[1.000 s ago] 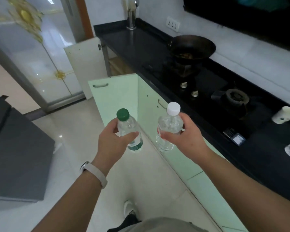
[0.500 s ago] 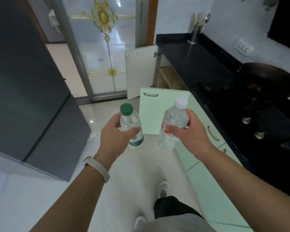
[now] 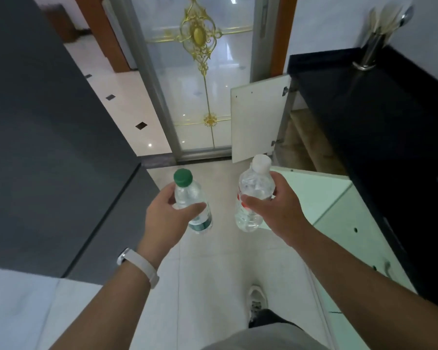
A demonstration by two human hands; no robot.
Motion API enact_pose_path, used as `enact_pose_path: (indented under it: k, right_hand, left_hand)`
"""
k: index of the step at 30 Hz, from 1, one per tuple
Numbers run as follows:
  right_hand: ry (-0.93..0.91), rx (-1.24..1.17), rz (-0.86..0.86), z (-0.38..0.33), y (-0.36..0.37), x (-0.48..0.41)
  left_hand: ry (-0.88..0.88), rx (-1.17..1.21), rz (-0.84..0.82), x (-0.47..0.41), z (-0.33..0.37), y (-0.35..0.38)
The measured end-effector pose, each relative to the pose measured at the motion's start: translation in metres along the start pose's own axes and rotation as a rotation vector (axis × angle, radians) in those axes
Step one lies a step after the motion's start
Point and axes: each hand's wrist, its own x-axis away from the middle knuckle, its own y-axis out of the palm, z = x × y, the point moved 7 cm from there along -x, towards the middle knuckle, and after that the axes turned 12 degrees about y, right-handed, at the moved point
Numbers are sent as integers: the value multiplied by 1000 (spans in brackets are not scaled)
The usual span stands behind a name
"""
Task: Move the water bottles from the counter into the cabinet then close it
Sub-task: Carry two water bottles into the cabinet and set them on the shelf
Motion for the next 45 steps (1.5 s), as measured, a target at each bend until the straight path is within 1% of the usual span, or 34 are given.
enact_pose_path:
  k: [5,10,15,18,22,29,36,41,45]
  right_hand:
    - [-6,38,-20,-20,-7,-70]
    - [21,3,-26,-38,1,-113]
    - [53,30,1,-49,33,-164]
    - [79,59,62,-61,56,-195]
    - [111,40,175,-85,85,-230]
    - [104,-5,288,-127,119,-270]
    - [135,-18,421,-137,96,-298]
    - [187,-70,484,-121,60,-328]
    - [206,-120,534,-106,25,-373]
  left_hand:
    - [0,-5,25,-59,9,20]
    - [3,37,21,-108,8,21]
    - [-20,112,-6,-170,-25,18]
    - [7,117,-69,-217,-42,13]
    - [83,69,-203,-286,-51,0]
    - [125,166,-360,-390,-49,-7]
    - [149,173,-462,-445,-45,33]
    - [131,166,-538,-475,-39,77]
    - [95,177,-596,-507,-28,117]
